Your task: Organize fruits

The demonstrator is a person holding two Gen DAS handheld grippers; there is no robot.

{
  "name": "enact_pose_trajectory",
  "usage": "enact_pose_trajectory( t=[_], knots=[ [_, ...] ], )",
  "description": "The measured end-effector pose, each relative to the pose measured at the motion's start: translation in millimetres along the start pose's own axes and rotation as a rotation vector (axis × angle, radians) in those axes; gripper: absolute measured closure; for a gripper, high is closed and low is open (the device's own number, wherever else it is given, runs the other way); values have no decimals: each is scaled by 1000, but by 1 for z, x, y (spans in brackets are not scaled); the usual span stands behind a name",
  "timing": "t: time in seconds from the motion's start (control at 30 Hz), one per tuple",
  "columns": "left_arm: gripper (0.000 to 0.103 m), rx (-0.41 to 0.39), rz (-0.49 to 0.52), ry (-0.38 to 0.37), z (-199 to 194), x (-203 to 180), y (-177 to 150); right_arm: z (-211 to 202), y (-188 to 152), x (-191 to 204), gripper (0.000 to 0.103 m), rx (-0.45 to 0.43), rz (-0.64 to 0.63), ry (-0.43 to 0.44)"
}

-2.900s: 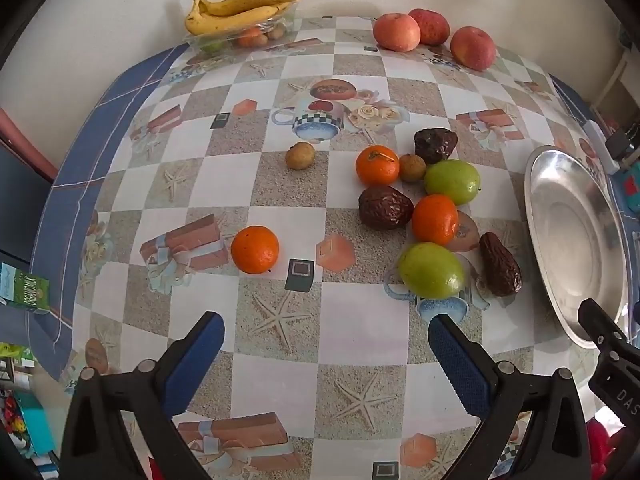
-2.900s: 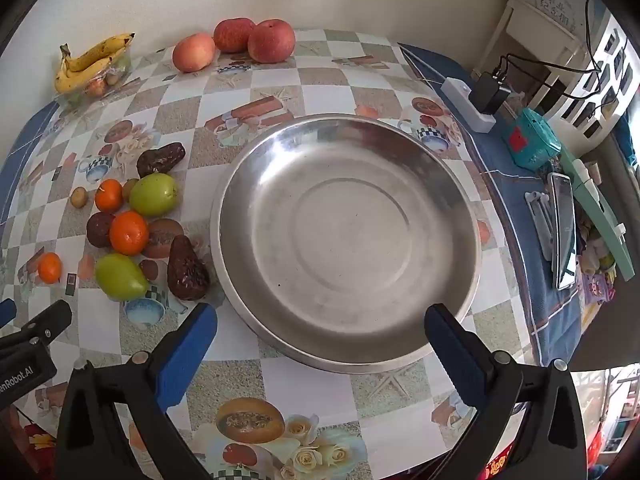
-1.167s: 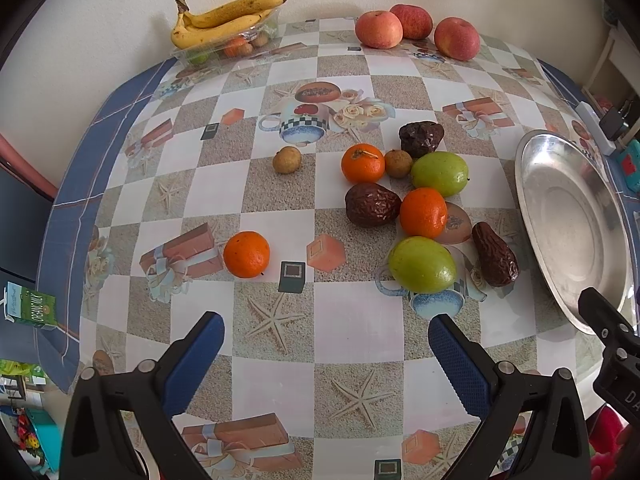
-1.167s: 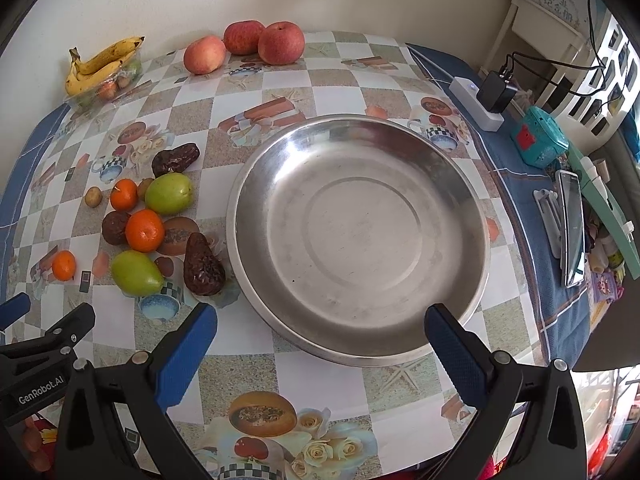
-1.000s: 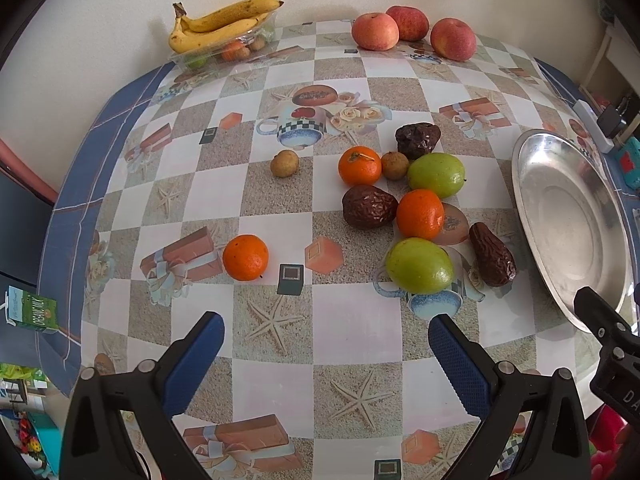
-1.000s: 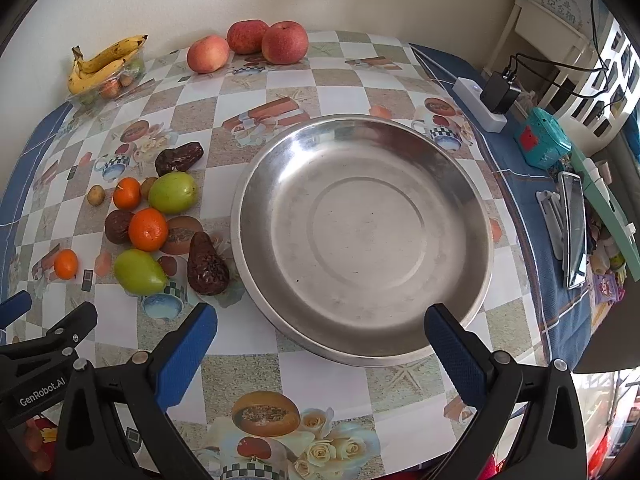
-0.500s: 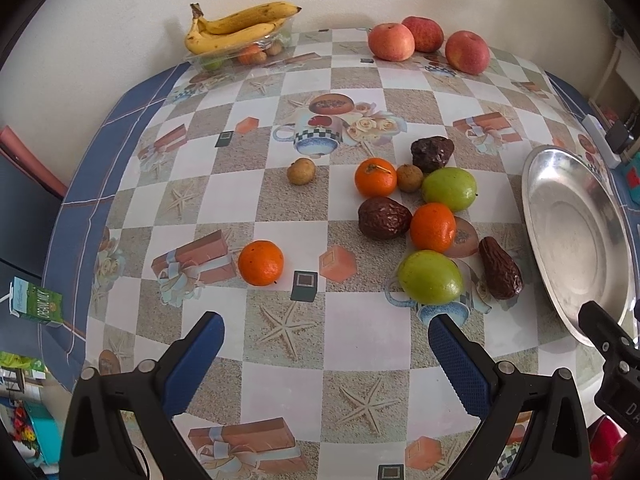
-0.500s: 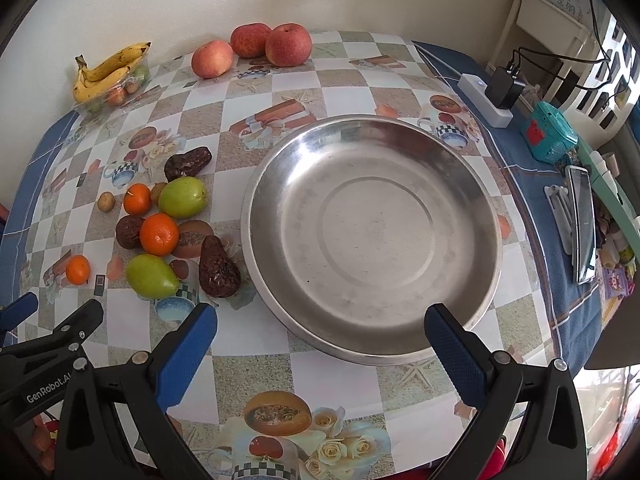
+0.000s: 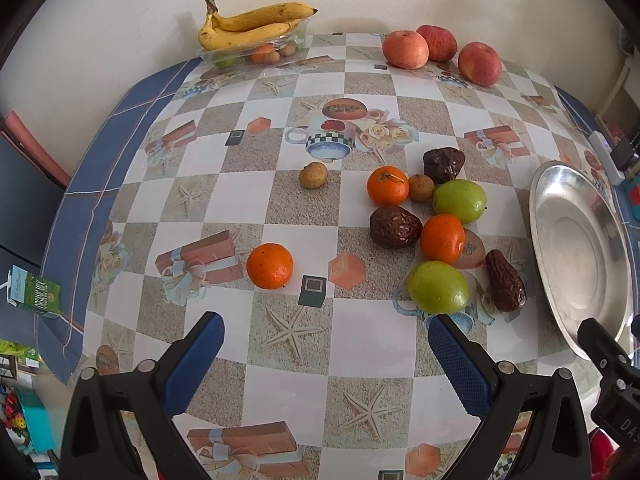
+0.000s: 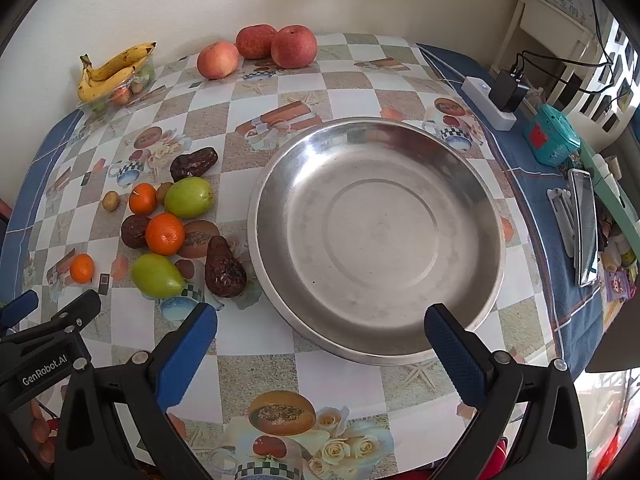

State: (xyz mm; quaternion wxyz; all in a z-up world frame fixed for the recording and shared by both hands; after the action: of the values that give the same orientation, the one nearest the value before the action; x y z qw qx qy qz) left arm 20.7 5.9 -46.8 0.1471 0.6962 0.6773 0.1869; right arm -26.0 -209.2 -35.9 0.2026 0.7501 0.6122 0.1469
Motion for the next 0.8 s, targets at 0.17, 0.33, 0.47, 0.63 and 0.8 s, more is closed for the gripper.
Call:
enact_pose_trajectory(
  t=[0.17,0.33,0.47,0.63,0.8],
  knots=[
    [0,-31,-19,-5,0,4,4,1,0,0,0,3,-3,-1],
    [0,-43,-124,-29,7,24,11,0,1,2,0,-8,-4,7],
    [0,-99,-175,-11,4,42,20,-3,6,12,0,-45,-10,48],
    [0,-130,-233,-41,5,52,28,-20,24,35,0,-167,1,177],
    [0,-99,-232,-86,10,46,29,-17,29,60,0,-168,-40,233]
  ],
)
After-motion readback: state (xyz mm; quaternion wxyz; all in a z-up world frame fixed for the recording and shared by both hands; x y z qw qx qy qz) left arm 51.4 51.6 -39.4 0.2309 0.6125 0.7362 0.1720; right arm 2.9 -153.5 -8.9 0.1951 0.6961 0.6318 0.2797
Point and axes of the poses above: each gripper's, at about its wrist camera, not at the fingertips, and z roughly the way its jaws point, x to its left, y to its top, the point moved 6 cm from there along z, roughly the way its jaws point, and after that the axes turned 6 degrees about -x, right-handed, at the moved point
